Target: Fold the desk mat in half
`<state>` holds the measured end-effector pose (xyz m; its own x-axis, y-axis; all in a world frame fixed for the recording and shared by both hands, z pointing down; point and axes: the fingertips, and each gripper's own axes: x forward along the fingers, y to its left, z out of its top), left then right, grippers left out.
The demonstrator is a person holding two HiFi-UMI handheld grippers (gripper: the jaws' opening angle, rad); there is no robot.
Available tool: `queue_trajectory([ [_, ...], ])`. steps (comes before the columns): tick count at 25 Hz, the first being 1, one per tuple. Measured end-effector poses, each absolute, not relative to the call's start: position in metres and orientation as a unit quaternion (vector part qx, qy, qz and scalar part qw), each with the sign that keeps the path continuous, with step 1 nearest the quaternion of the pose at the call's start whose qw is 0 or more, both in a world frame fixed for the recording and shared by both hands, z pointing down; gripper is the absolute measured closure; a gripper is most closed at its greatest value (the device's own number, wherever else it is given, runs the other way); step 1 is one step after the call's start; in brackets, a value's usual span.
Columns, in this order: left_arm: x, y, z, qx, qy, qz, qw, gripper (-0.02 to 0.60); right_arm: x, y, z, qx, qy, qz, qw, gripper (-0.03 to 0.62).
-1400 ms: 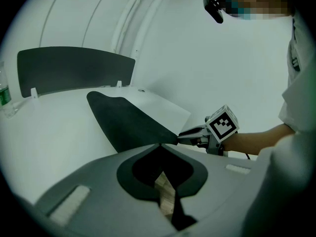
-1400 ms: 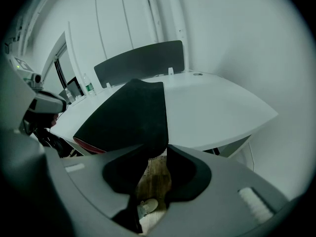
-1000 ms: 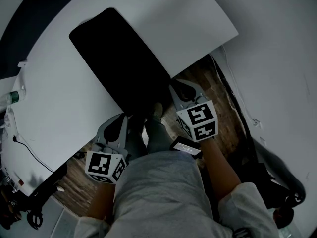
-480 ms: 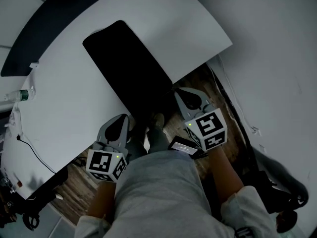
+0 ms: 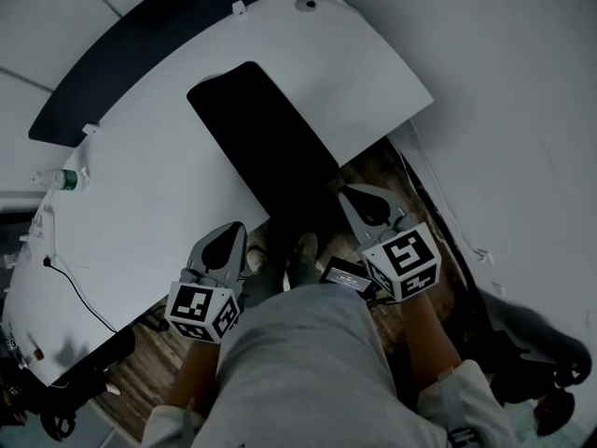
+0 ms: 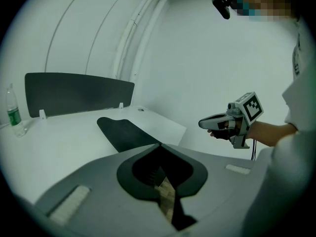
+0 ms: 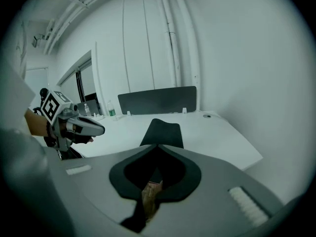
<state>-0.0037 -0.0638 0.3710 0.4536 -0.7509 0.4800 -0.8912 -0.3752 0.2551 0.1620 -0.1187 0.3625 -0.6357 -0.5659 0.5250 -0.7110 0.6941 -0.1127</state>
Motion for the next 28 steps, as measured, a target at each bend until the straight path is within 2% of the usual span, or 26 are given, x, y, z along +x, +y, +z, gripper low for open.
queue_trajectory([
  [13,-0.064,-0.048,0.329,0.821,-0.512,0.122,0.223,0.563,0.088,-0.094,0.314,0.335,-0.913,0.158,0.168,0.588],
  [28,-0.081,-0.048,0.325,0.823,-0.510,0.112,0.223,0.563,0.056,-0.091,0.307,0.309,-0.923,0.146,0.180,0.589],
])
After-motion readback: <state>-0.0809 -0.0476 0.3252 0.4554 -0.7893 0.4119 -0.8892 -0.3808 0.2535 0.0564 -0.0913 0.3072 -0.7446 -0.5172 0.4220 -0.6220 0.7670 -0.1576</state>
